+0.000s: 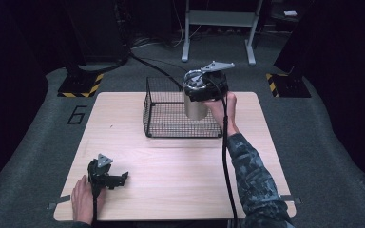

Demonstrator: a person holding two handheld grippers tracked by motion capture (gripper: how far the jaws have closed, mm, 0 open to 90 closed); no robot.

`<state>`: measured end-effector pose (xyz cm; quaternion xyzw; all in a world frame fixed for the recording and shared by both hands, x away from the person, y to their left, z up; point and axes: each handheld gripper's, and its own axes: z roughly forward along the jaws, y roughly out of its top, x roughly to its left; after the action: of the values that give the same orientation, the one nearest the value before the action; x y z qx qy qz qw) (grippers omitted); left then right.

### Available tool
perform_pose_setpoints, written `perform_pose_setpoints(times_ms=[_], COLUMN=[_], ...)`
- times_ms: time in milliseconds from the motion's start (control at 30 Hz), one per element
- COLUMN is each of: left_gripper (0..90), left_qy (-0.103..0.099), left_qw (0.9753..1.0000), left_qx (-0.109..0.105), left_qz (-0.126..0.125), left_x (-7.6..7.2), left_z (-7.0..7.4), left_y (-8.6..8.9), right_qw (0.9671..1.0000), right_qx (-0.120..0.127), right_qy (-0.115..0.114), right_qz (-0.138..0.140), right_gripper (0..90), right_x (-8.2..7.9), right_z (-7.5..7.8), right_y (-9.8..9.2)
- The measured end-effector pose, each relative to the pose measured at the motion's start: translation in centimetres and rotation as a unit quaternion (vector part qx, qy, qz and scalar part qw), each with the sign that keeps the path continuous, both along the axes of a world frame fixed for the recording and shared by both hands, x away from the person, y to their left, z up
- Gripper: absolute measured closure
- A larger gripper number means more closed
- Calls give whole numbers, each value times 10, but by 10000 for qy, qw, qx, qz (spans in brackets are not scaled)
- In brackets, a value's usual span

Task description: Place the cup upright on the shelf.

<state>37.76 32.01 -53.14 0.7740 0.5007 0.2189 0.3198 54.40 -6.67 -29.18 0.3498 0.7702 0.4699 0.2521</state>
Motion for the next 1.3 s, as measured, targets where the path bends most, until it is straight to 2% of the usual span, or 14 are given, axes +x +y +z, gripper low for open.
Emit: perform_pose_setpoints(times_ms=[167, 200, 333, 467, 600, 767, 867, 967, 1067, 1300], left_gripper=[0, 0, 0, 0, 0, 0, 0, 0, 0, 0], left_qy=[3, -29, 7, 12, 9, 10, 1, -3, -6, -4], left_qw=[10000, 10000, 10000, 10000, 10000, 10000, 10000, 10000, 10000, 10000], left_qx=[-21, -15, -16, -25, -26, -29, -28, -23, -22, -13], left_qz=[-12, -3, 26, 38, 53, 57, 52, 63, 63, 56], left_x=[0, 1, 1, 1, 1, 1, 1, 1, 1, 1], left_z=[0, 0, 0, 0, 0, 0, 0, 0, 0, 0], left_y=[0, 0, -1, -1, -2, -2, -2, -2, -2, -2], right_qw=[9999, 9997, 9993, 9992, 9984, 9979, 9978, 9973, 9974, 9971], right_qx=[39, 43, 212, 207, 316, 256, 209, 268, 178, 122], right_qy=[64, 159, 170, 169, 268, 377, 369, 424, 416, 544], right_qz=[-126, -172, -253, -285, -394, -451, -515, -528, -555, -523], right_gripper=[38, 38, 38, 38, 38, 38, 38, 38, 38, 38], right_x=[13, 14, 24, 32, 42, 52, 55, 59, 62, 69], right_z=[-7, -8, -13, -16, -27, -40, -44, -49, -53, -68], right_y=[0, -1, -1, -1, 1, 9, 14, 16, 20, 26])
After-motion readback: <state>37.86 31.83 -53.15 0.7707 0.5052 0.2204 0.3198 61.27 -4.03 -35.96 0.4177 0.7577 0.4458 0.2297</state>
